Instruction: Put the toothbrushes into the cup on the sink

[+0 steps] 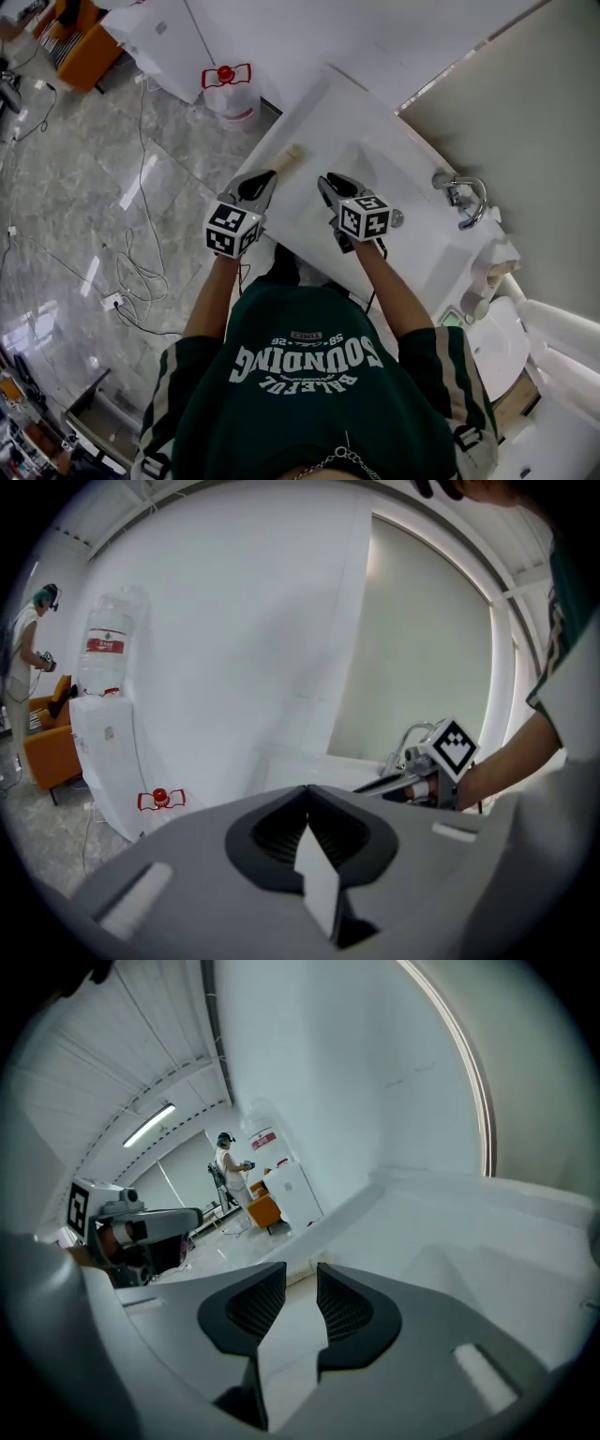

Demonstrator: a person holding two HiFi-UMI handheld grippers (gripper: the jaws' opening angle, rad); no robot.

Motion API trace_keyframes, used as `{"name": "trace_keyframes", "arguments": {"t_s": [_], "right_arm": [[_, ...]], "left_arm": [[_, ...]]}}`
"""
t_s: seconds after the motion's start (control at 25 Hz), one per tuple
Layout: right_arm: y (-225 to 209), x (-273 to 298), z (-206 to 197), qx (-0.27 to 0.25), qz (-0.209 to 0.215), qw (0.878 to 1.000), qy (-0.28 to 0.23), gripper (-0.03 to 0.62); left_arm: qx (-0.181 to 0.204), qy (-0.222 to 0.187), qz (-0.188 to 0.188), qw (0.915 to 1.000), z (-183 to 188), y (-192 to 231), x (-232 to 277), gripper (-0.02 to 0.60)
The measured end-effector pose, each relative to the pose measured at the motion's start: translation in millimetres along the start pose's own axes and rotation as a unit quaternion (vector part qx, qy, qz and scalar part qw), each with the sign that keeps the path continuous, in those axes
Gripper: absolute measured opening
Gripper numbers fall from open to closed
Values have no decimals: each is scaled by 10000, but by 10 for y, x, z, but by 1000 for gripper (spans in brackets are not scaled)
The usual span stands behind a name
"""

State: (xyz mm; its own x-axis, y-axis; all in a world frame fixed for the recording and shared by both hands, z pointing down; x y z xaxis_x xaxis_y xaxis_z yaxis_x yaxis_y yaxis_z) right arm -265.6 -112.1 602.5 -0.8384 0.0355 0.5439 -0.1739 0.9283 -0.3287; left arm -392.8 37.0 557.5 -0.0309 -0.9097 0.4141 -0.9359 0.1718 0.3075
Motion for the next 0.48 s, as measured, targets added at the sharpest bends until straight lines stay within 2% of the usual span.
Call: {"name": "trace_keyframes", "arguments": {"t_s": [0.28,0.48], "right_arm": [[31,662,-97,966,136,9941,480,161],[-11,1025,-139,1412,-107,9873,725,187]], "left_arm": [[-217,-58,353,9991,-116,322,-289,51],[-340,-62,552,9979,-198,490,-481,51]]}}
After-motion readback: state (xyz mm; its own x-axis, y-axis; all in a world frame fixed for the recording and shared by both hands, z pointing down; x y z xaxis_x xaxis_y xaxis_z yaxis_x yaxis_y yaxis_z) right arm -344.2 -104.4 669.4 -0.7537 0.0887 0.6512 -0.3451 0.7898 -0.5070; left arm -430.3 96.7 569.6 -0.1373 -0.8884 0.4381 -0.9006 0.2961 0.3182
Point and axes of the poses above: the fingertips, and each gripper's own axes: x forward along the fingers, y to its left, z out of its top, the point moved 6 cm from there along -x, backward along the fingers, and after that the axes turned 6 degrees about -x, right-handed, at the moved point
